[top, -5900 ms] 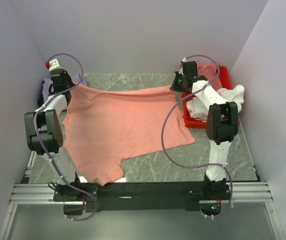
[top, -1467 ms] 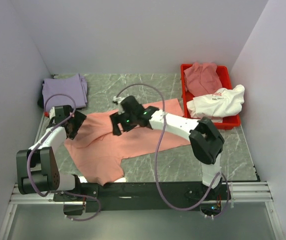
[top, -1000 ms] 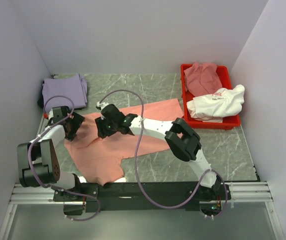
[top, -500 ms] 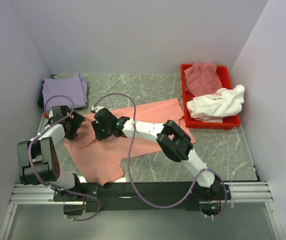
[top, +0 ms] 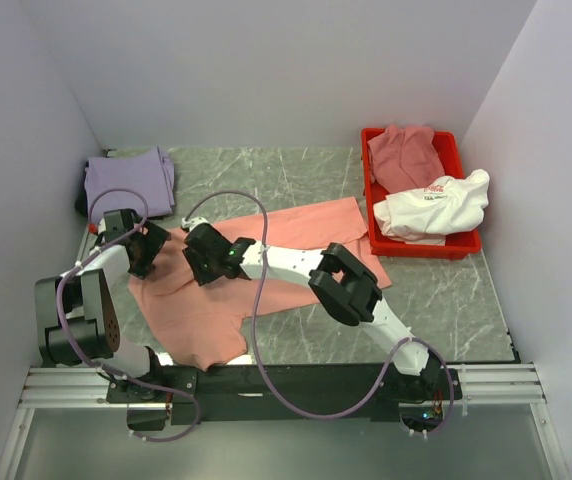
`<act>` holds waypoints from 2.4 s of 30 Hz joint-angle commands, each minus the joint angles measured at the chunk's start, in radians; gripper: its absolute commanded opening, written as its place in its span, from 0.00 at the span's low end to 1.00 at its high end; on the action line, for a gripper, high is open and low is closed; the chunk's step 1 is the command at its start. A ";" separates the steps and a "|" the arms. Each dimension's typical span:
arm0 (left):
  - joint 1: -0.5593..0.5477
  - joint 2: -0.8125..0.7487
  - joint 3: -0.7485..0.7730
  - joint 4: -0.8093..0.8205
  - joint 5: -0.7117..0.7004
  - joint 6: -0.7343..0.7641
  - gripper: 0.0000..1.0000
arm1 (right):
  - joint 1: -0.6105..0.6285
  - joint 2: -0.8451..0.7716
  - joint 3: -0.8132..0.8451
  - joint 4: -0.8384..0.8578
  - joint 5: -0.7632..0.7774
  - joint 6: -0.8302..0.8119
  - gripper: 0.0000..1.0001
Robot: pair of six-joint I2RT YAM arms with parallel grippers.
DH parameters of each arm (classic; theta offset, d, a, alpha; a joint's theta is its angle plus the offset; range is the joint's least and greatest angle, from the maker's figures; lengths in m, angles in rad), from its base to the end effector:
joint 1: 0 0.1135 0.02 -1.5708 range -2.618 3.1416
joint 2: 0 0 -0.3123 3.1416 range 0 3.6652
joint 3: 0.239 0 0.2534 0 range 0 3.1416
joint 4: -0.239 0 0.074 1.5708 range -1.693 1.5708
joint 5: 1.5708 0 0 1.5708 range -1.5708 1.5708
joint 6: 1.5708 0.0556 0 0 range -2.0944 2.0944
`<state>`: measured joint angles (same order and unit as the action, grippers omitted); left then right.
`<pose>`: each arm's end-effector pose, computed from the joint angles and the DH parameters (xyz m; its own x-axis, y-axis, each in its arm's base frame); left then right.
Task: Fold and stack the t-shirts
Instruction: Fold the tshirt
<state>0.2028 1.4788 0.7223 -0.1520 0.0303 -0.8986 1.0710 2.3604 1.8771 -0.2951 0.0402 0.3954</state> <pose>0.2856 0.0570 0.1969 -0.3378 -0.8679 -0.3642 -0.7184 0.4877 -0.4960 0.2799 0.5079 0.1811 -0.6430 -0.3746 -0.6680 -0.6670 0.7025 0.2482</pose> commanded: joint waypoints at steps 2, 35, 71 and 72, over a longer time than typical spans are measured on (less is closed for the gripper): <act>0.004 0.028 0.011 -0.006 0.010 0.026 1.00 | 0.017 -0.059 -0.048 -0.001 0.049 -0.018 0.42; 0.006 0.021 0.011 -0.014 0.008 0.033 0.99 | 0.027 0.095 0.198 -0.206 0.107 -0.044 0.41; 0.004 0.032 0.026 -0.023 -0.006 0.035 0.99 | 0.020 -0.087 0.050 -0.127 0.084 -0.067 0.00; 0.004 0.032 0.025 -0.023 -0.004 0.035 0.99 | 0.020 -0.093 0.041 -0.124 0.081 -0.064 0.00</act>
<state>0.2035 1.4899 0.7338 -0.1478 0.0326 -0.8799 1.0904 2.3444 1.9350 -0.4564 0.1219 0.3386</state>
